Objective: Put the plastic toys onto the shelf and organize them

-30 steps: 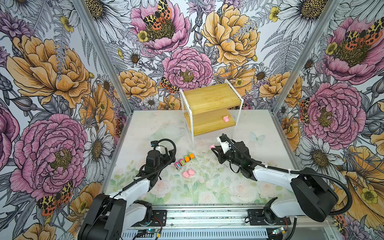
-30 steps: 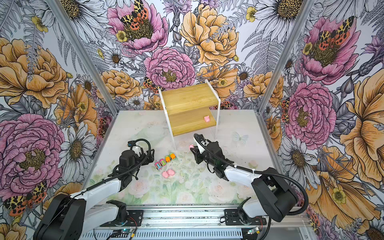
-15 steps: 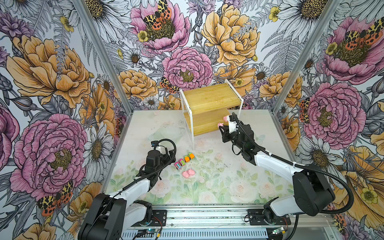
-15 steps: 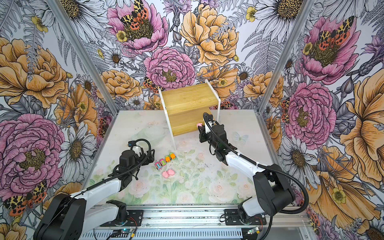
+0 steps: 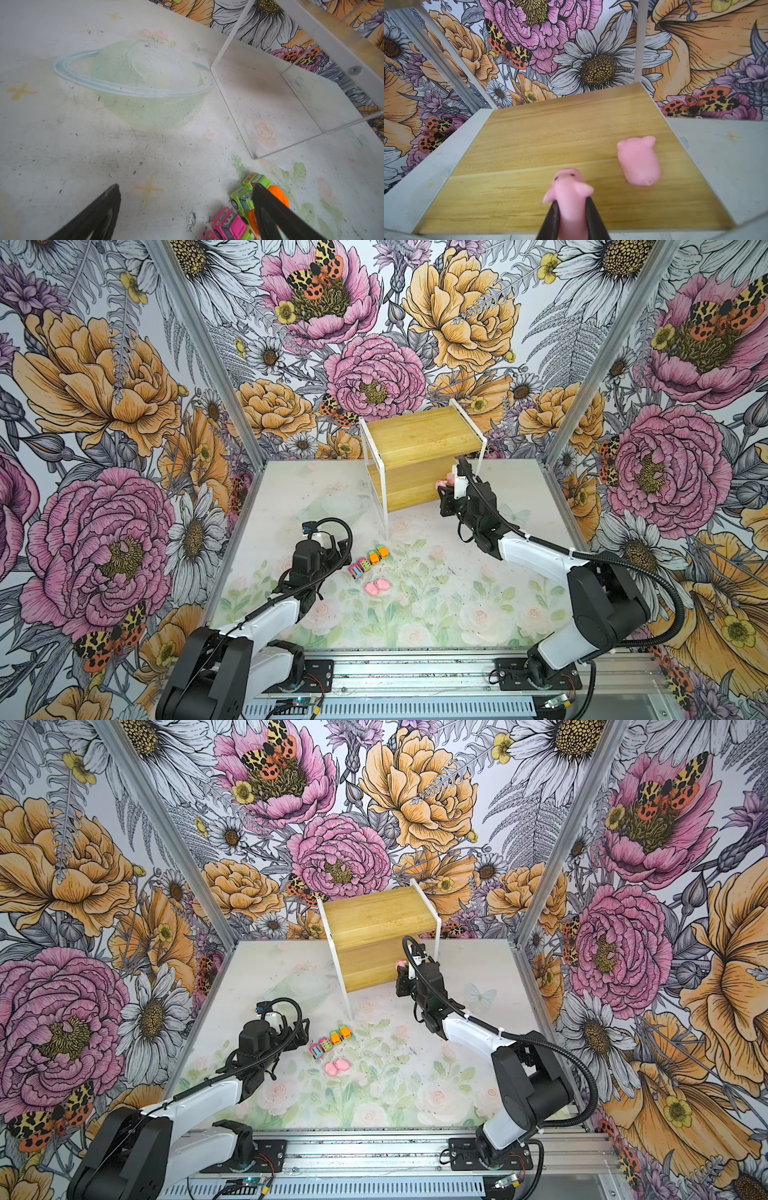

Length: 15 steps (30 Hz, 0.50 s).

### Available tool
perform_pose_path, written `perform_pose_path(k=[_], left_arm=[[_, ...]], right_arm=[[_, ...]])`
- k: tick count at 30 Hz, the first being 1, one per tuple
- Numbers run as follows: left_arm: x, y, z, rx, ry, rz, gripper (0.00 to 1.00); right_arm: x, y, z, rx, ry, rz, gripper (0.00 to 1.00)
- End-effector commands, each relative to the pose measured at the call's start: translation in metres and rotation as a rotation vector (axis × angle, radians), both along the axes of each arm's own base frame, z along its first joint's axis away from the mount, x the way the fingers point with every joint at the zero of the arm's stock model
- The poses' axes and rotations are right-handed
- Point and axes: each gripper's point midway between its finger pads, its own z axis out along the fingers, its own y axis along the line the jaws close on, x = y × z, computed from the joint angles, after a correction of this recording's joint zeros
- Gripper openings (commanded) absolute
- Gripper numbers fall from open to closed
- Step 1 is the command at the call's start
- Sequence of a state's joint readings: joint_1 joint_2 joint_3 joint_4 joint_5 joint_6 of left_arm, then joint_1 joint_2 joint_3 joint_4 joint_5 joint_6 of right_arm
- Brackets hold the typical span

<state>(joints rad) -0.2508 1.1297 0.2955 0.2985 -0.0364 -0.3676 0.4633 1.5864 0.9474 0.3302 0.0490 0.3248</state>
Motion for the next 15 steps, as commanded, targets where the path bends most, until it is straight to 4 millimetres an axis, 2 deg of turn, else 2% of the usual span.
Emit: perform_pose_path(k=[1, 7, 15], left_arm=[[0.005, 0.0, 0.012, -0.01, -0.03, -0.001, 0.99], [0.005, 0.0, 0.012, -0.009, -0.029, 0.0, 0.99], [0.005, 0.001, 0.012, -0.008, -0.031, 0.001, 0.99]], right_arm=[[0.009, 0.008, 0.012, 0.021, -0.026, -0.024, 0.21], [0.017, 0.02, 0.008, 0.02, -0.018, -0.012, 0.21], [0.024, 0.021, -0.002, 0.012, 0.001, -0.036, 0.21]])
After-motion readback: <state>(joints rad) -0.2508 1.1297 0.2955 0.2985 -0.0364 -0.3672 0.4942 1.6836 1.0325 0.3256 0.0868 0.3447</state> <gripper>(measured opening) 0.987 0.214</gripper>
